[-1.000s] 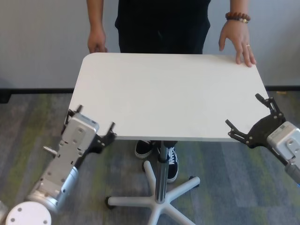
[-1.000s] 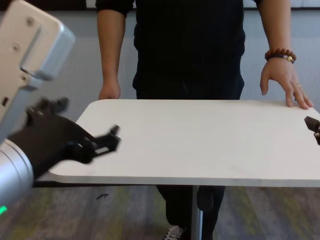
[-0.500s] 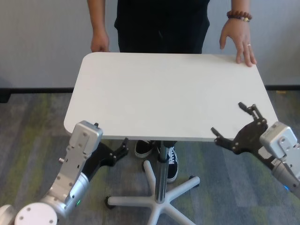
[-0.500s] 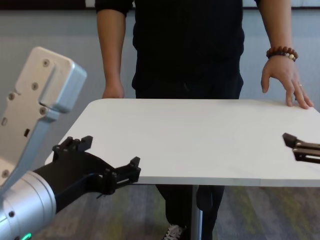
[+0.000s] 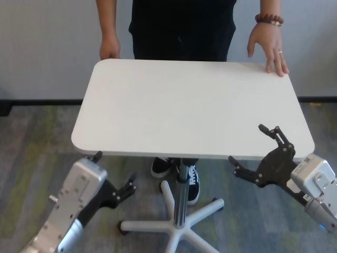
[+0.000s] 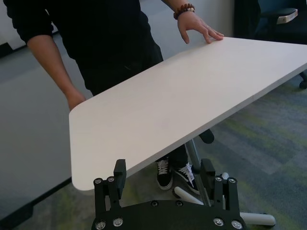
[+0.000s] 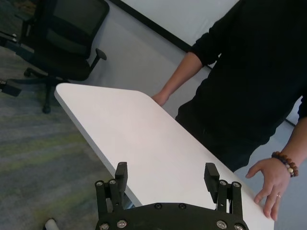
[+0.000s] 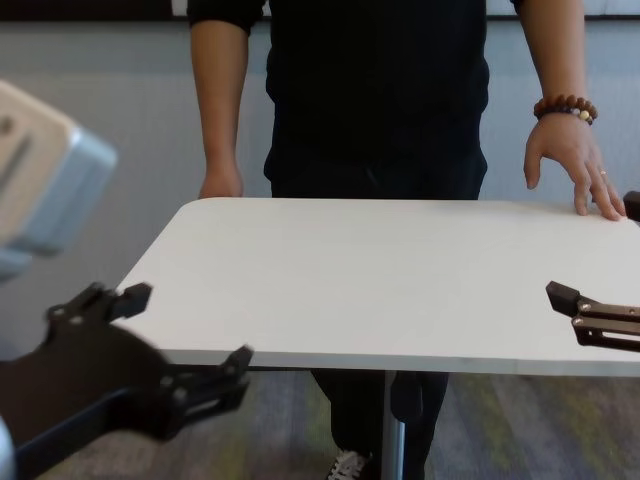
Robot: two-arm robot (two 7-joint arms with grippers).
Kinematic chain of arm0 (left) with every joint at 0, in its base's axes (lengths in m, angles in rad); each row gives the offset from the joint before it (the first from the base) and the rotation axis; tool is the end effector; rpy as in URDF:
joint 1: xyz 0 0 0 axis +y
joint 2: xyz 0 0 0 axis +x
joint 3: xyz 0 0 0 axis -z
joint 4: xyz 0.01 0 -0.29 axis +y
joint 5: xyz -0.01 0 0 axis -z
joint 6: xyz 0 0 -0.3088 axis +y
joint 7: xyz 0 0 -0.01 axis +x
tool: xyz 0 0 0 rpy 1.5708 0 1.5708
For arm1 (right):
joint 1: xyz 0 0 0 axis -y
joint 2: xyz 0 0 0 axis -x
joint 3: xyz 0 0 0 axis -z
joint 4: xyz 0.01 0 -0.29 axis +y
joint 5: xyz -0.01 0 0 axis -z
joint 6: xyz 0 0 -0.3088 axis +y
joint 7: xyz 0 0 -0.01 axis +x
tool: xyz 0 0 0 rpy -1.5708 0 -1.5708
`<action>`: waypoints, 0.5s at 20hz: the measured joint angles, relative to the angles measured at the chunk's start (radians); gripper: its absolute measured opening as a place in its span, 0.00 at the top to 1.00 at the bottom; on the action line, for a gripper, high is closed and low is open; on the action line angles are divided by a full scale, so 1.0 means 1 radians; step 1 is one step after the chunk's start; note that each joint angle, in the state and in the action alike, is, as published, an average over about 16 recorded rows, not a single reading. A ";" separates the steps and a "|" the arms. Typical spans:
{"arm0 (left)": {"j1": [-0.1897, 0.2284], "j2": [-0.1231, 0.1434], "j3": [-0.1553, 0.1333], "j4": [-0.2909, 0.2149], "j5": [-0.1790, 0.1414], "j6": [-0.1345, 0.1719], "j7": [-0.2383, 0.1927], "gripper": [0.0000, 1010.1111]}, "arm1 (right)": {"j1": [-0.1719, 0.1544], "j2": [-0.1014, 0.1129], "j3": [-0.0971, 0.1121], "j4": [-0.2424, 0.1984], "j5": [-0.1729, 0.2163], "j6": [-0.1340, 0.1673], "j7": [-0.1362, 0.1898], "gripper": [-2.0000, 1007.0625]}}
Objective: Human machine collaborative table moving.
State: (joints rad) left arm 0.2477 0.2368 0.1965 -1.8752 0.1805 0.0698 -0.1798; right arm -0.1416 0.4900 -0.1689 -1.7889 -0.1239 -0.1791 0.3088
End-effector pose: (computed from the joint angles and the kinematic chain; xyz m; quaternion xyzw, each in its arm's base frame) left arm 0.2494 -0.0121 -0.2832 0.1419 -0.1101 0.5356 0.8252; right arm 0.2829 -0.0597 -0.2704 -0.1540 -0.2477 -0.4387 0.8500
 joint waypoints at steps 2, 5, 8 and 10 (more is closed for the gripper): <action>0.032 0.020 -0.006 -0.035 0.014 -0.002 0.003 0.01 | -0.027 0.009 0.002 -0.035 -0.011 0.003 -0.007 0.00; 0.073 0.046 -0.013 -0.077 0.042 -0.004 0.009 0.01 | -0.066 0.020 0.005 -0.082 -0.039 0.013 -0.021 0.00; 0.101 0.064 -0.019 -0.104 0.067 -0.007 0.016 0.01 | -0.096 0.029 0.010 -0.120 -0.069 0.024 -0.035 0.00; 0.110 0.072 -0.021 -0.114 0.081 -0.008 0.019 0.01 | -0.110 0.034 0.013 -0.137 -0.087 0.030 -0.042 0.00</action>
State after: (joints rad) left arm 0.3581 0.3086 0.1751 -1.9889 0.2616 0.0623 -0.1609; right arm -0.2520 0.5236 -0.1561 -1.9259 -0.2106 -0.1489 0.2672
